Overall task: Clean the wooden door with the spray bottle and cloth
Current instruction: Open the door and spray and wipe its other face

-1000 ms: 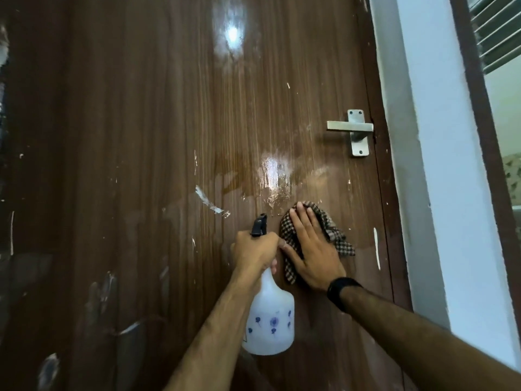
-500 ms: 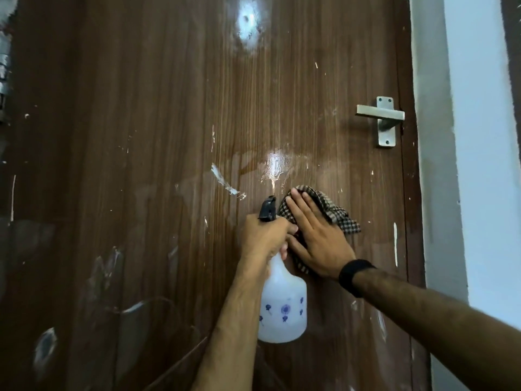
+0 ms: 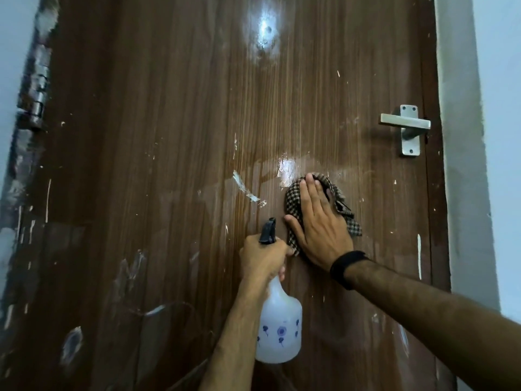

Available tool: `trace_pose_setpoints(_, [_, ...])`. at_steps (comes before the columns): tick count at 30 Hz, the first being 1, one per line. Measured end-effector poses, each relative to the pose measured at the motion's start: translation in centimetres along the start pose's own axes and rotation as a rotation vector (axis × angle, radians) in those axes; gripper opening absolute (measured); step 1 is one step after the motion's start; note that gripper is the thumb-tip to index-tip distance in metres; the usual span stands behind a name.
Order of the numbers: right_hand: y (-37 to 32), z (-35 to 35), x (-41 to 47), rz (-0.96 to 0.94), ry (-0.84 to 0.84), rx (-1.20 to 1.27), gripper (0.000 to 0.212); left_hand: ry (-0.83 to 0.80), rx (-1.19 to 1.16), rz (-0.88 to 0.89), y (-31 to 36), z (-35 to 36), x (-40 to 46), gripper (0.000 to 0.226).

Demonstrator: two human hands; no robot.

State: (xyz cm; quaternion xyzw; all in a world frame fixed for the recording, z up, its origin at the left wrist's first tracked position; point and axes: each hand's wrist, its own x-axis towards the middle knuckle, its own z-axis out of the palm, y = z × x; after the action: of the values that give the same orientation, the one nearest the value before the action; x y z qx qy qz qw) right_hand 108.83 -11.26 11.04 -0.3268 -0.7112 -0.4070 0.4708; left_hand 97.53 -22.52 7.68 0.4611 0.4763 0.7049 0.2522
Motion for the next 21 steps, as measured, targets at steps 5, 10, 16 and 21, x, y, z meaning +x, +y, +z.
trace_pose_setpoints(5, [0.3,-0.8,0.5,-0.048,-0.038,-0.178,0.078,-0.006,0.035,-0.007,0.4,0.0,-0.6,0.007])
trace_pose_setpoints(10, [1.5,-0.4,-0.5,-0.066,-0.106,-0.043,0.075,-0.009,0.005,-0.011,1.0,-0.1,-1.4,0.012])
trace_pose_setpoints(16, [0.3,0.5,-0.6,-0.034,-0.033,0.008,0.074,0.015,0.009,0.005,1.2,-1.2,-1.2,0.011])
trace_pose_setpoints(21, [0.6,-0.2,2.1,-0.077,-0.015,0.014,0.075,0.053,0.025,-0.015,1.3,-1.4,-0.6,0.008])
